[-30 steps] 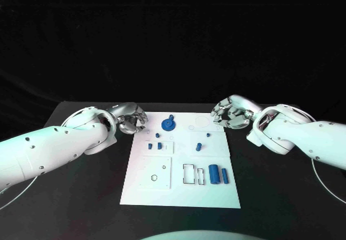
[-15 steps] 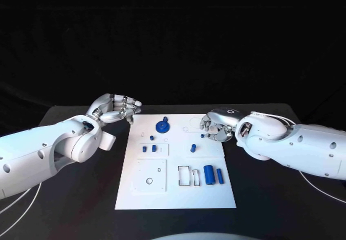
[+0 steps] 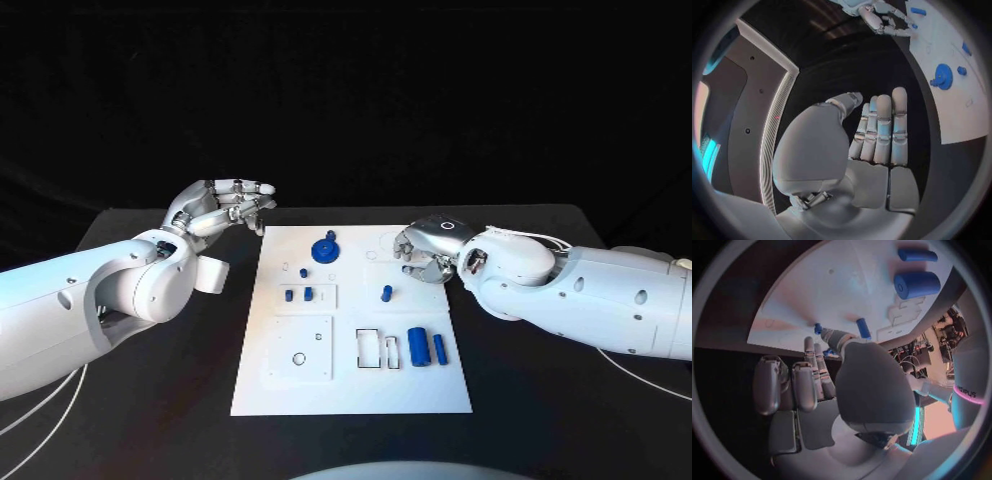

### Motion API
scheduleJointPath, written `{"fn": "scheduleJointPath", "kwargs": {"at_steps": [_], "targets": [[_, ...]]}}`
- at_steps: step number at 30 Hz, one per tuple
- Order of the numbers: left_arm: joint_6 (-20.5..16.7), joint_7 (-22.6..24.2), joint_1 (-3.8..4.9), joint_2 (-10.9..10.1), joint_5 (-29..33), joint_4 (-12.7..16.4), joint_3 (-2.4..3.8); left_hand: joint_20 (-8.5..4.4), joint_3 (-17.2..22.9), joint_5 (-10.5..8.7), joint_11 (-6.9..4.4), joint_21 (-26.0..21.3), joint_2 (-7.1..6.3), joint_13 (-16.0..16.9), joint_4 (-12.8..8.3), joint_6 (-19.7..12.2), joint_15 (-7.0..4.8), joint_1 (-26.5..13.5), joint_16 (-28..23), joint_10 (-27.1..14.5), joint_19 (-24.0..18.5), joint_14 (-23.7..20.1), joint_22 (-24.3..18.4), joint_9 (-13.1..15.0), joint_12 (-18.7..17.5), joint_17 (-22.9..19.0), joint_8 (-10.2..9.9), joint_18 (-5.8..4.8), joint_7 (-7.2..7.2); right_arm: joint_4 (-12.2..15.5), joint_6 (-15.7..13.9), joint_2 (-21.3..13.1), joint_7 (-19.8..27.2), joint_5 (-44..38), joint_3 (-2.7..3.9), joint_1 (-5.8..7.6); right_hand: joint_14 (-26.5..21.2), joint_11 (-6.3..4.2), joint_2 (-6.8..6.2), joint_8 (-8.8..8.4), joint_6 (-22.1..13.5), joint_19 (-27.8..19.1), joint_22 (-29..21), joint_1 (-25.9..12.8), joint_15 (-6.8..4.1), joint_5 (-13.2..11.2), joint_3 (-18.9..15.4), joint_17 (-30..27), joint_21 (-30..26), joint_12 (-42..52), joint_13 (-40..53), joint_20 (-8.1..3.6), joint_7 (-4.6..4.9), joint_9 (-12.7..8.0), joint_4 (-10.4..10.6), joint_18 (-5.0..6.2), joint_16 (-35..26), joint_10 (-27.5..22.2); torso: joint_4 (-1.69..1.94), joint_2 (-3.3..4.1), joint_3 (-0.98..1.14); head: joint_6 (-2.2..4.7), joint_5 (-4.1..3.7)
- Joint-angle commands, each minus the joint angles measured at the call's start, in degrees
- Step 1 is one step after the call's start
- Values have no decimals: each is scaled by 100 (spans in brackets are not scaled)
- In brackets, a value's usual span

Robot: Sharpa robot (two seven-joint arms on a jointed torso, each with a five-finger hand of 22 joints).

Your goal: Assemble the parts on the task board

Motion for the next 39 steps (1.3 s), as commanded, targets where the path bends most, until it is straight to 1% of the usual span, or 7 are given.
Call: {"fn": "scheduleJointPath", "kwargs": {"at_steps": [1,11,14,25,30,32,39], "targets": [[117,159,7,-18,231,29,6,-1,-7,9,1,-35,36,7,-14,0,-15,30,10,-28,23,-32,-5,7,31,-8,31,35,21,-30,205,22,-91,-215,-4,-23,259,-14,50,4,72,34,704,-5,-1,-60,43,11,27,-20,-33,-4,8,-2,-34,-65,36,67,-8,1,9,-28,17],[107,84,9,-35,242,30,6,-2,-12,9,6,-37,39,10,-18,-8,-14,36,13,-39,28,-32,-7,5,39,-11,29,35,27,-88,375,68,-117,-225,-8,-64,267,-97,122,69,320,122,838,-9,-72,-105,183,39,236,3,-119,-42,-64,24,-158,-107,73,367,-6,-6,14,-60,35],[118,53,10,-39,242,25,6,-12,39,39,6,-34,129,31,-82,1,-20,150,18,-68,55,-42,-7,8,93,-26,48,36,33,-112,380,89,-112,-226,-9,-84,267,-105,137,74,341,130,851,-11,-78,-107,198,37,257,1,-127,-47,-71,27,-170,-112,74,390,-10,-5,17,-59,45],[150,-12,10,-44,243,18,6,-13,44,44,8,-32,136,35,-94,-3,-19,163,18,-79,59,-45,-5,6,103,-30,49,35,37,-203,375,185,-148,-228,-10,-167,269,-138,265,83,432,162,906,-29,-114,-245,310,35,334,-50,-188,-76,-102,39,-256,-128,85,489,-10,-3,19,-78,55],[139,-36,11,-44,243,9,6,-14,44,44,9,-32,137,36,-94,-5,-18,162,18,-82,59,-46,-5,6,105,-31,48,35,39,-220,346,201,-215,-274,-10,-185,261,-184,469,156,580,229,990,49,-156,-354,441,-55,482,-38,-196,-102,-150,84,-358,-159,49,631,-11,-8,17,-89,49],[134,-48,11,-43,243,4,6,-14,44,44,9,-32,137,36,-94,-5,-18,162,18,-82,59,-46,-5,6,105,-31,48,35,39,-216,331,201,-241,-310,-10,-190,269,-213,613,201,634,263,1034,112,-182,-359,551,-52,558,-36,-196,-129,-167,125,-455,-175,59,737,-11,-10,15,-89,49],[118,-78,11,-40,243,-12,6,-13,45,47,22,-27,134,41,-115,-33,-12,176,21,-122,66,-50,-1,-2,121,-40,38,33,55,-153,57,182,-270,-387,-10,-203,267,-248,685,251,693,306,1098,77,-211,-322,791,-90,662,-93,-204,-166,-199,195,-629,-198,53,920,-13,-11,15,-92,48]]}}
